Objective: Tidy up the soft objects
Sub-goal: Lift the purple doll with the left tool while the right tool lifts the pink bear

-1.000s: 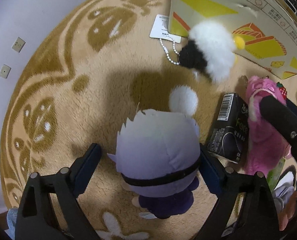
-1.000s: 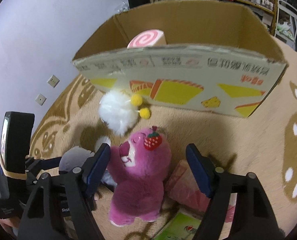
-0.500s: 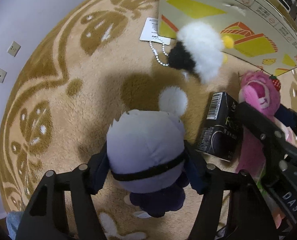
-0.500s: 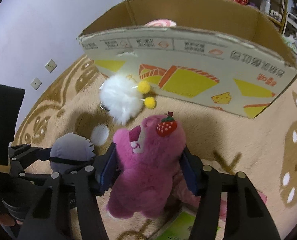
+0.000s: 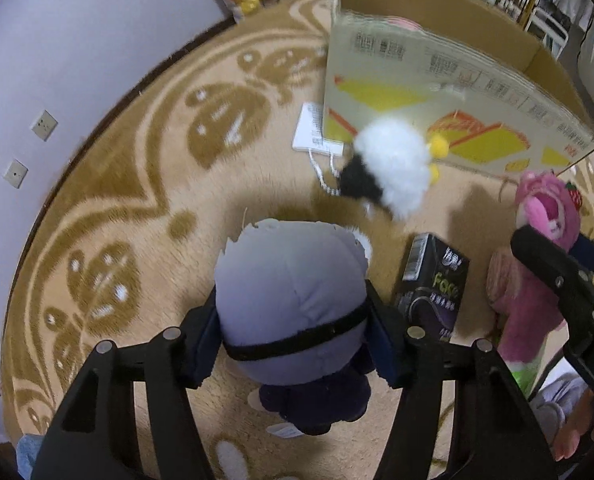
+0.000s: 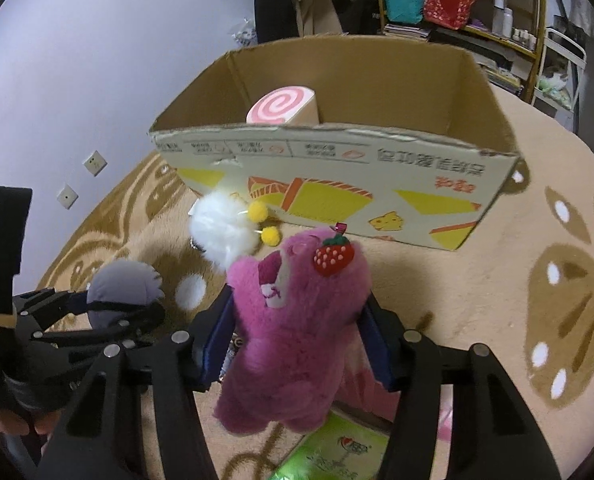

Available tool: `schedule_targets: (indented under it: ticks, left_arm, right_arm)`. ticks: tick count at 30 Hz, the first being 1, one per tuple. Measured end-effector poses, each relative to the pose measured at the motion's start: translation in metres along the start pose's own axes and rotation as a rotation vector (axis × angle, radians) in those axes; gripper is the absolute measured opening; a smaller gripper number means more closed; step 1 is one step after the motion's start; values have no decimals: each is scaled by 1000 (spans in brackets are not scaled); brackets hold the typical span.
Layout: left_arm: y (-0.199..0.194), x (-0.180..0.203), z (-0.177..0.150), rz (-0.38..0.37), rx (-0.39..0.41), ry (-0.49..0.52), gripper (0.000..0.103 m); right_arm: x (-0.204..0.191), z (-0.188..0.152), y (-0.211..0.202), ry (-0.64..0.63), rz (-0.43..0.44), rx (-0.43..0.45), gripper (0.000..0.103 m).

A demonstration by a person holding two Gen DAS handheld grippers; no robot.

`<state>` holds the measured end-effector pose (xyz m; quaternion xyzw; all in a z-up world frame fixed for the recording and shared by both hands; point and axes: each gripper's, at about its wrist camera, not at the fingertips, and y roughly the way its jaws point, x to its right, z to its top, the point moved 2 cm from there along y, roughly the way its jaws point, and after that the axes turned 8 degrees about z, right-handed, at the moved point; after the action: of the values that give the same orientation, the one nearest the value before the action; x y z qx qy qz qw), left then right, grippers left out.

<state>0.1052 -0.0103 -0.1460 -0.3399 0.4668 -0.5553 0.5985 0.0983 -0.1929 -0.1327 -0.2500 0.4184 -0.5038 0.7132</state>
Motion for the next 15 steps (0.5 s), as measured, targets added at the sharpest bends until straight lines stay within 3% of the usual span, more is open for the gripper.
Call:
schedule_targets:
  ticks: [4, 9, 15]
  left_arm:
    - [-19, 0, 3, 60, 74, 12, 62]
    - [-46, -3, 9, 60, 189, 13, 62]
    - [-71, 6, 18, 89, 305, 86, 62]
  right_arm:
    - [2, 1, -17, 6, -1, 32, 61]
    - [7, 6, -41, 25, -6, 90, 62]
    - [11, 15, -61, 25, -29, 140, 62]
